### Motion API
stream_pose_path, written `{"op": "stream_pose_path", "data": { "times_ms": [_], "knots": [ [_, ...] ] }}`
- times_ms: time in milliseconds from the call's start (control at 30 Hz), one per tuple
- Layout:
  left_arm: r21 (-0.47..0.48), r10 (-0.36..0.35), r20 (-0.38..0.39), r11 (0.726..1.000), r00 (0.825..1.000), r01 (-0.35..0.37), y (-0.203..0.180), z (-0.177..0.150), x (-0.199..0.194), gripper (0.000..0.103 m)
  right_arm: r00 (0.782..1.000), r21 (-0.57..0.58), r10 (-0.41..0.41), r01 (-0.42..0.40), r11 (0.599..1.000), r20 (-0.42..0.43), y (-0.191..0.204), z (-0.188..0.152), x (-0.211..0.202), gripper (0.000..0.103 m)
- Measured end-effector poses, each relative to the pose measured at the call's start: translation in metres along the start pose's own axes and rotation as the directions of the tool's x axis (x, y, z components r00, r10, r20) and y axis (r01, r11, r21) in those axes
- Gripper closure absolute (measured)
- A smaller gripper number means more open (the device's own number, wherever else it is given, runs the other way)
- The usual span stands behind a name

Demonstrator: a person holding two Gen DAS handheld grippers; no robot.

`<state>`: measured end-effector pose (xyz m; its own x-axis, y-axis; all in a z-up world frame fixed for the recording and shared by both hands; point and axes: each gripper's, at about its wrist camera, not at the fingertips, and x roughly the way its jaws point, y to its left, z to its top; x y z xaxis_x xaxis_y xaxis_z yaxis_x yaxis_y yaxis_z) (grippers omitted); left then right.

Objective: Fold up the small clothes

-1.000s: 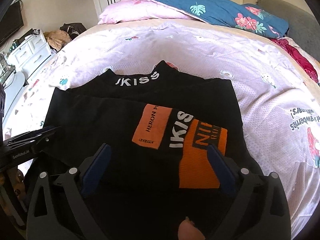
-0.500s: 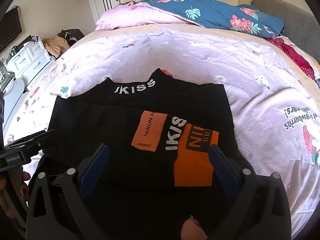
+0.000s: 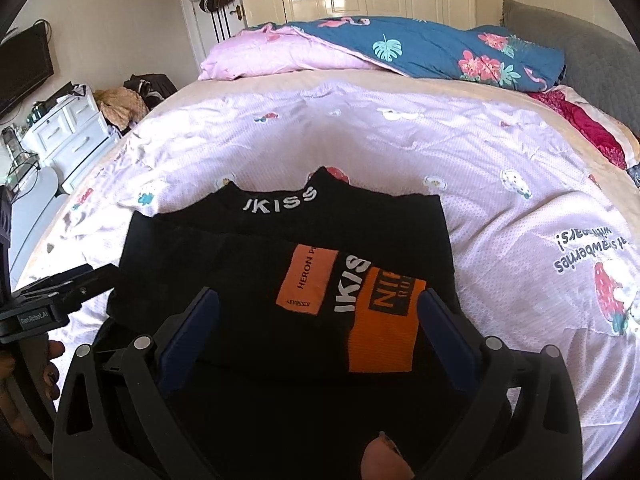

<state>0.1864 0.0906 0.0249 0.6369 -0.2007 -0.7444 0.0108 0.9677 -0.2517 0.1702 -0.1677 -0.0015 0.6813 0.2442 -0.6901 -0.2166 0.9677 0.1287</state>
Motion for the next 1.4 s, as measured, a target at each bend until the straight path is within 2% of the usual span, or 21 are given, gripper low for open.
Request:
{"op": "stream_pose_path", "data": {
  "times_ms": [300, 633, 1400],
  "knots": [
    [0.019, 0.002, 0.057, 1.0, 0.998, -0.003, -0.012, 0.0, -0.032, 0.009, 0.999, -0.001, 0.016, -0.016, 1.0, 0.037, -0.004, 0.002, -0.031, 0.004],
    [0.021, 0.007, 0.102, 1.0, 0.995, -0.009, -0.02, -0.016, -0.068, 0.009, 0.997, 0.008, 0.041, -0.042, 0.999, 0.067, -0.008, -0.001, -0.054, 0.004],
    [0.003, 0.046, 0.109, 0.999, 0.993, -0.046, -0.009, -0.045, -0.11, 0.009, 0.993, -0.001, 0.062, -0.062, 0.998, 0.101, -0.013, -0.026, -0.1, 0.004]
  ]
}}
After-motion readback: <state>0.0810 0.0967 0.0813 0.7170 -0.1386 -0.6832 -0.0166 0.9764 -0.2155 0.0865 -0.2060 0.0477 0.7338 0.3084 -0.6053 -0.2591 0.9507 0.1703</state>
